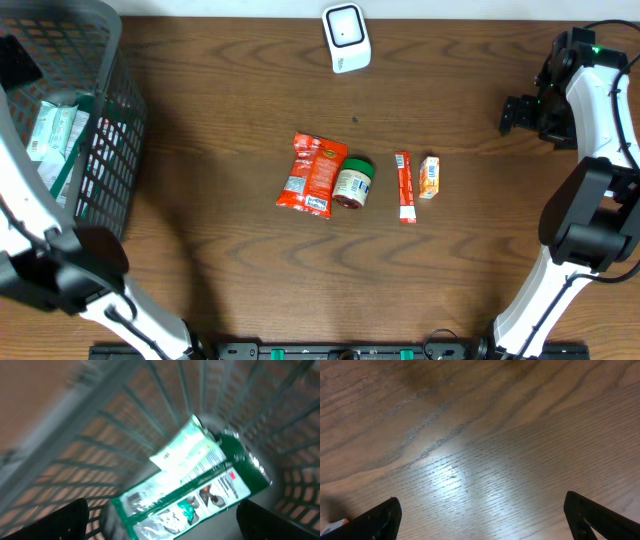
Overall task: Scan the item barcode
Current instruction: 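Reach into the basket and grasp the mint-green wipes pack with left gripper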
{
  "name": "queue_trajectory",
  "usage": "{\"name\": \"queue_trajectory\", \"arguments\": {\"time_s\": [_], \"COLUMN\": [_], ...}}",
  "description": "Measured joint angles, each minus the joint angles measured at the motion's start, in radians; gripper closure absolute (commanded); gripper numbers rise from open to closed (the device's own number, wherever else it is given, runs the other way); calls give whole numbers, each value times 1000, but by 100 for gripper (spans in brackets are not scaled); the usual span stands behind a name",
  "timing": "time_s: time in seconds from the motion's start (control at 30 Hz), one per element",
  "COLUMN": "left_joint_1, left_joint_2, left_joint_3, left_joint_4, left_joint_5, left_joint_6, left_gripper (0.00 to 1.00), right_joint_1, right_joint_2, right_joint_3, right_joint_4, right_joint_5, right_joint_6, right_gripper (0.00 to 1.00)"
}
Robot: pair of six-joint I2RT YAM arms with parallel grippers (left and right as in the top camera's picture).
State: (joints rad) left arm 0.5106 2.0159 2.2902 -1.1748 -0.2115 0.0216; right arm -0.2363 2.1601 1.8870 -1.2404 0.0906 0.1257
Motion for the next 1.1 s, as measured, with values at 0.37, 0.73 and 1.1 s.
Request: {"name": "queue_trajectory", "arguments": {"time_s": [0.37, 0.73, 1.1], "left_joint_1": [16, 16, 16], "left_joint_2": [262, 370, 388], "left_joint_3": [-1, -1, -3], "left_joint_4": [77, 161, 216], "left_joint_5": [146, 149, 129], "left_joint_6": [148, 223, 254], "left_gripper": [9, 20, 21], "right_joint_1": [0, 0, 0], "right_joint_2": [0, 0, 0], "right_joint_3": [0, 0, 0], "right_joint_4": [0, 0, 0], "right_joint_5": [0, 0, 0], "right_joint_6": [0, 0, 0], "right_gripper": [1, 1, 1]}}
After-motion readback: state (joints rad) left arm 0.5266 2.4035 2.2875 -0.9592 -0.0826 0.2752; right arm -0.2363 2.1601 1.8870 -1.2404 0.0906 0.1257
